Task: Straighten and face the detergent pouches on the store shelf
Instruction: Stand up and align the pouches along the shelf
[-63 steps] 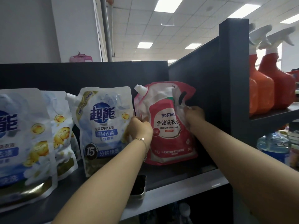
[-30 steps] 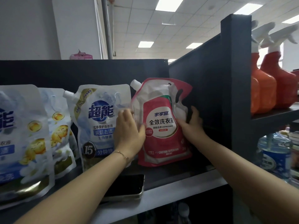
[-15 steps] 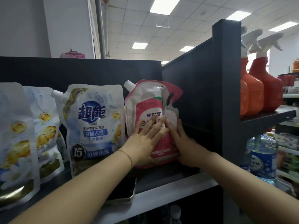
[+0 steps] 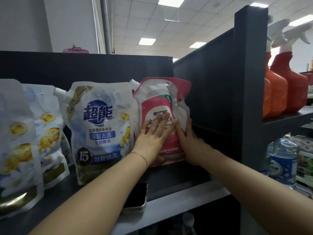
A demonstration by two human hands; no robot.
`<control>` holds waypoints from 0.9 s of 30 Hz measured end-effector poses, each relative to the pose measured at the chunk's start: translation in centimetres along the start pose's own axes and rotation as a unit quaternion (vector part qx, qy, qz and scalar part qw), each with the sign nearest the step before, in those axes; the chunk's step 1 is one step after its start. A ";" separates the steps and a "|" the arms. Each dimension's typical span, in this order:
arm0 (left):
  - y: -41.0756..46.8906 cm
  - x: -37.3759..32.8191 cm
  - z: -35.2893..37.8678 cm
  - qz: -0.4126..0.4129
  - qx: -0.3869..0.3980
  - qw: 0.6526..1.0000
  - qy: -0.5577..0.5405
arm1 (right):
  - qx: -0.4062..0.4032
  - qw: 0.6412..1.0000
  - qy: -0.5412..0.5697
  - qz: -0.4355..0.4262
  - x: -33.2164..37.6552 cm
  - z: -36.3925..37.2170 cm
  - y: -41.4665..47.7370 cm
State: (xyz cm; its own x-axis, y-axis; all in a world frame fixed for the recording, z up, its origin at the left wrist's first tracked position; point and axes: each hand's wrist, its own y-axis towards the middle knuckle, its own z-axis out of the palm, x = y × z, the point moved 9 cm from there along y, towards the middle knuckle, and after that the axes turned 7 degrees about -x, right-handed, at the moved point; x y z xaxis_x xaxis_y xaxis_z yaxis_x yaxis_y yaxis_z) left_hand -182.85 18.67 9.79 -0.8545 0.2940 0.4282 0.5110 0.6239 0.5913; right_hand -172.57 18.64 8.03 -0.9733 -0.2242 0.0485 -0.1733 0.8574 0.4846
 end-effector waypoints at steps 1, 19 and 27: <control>0.0 0.0 0.0 -0.006 0.001 1.000 0.001 | -0.012 1.000 -0.014 -0.004 0.1 -0.2 0.1; -11.2 6.8 -7.3 0.049 -0.154 0.985 -0.066 | -0.168 0.965 0.149 -0.139 9.1 -5.9 -3.6; -15.9 16.8 -6.0 -0.309 -0.164 0.926 -0.146 | -0.010 0.939 0.335 -0.081 14.4 -1.0 -1.0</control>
State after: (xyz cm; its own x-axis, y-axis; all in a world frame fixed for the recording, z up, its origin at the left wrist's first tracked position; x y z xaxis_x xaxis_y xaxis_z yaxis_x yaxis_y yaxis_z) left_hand -204.79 9.35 11.67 -0.9573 0.1681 -0.2352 -0.1229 0.4998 0.8574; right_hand -186.30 14.10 9.16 -0.6201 -0.5978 0.5080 -0.3009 0.7792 0.5498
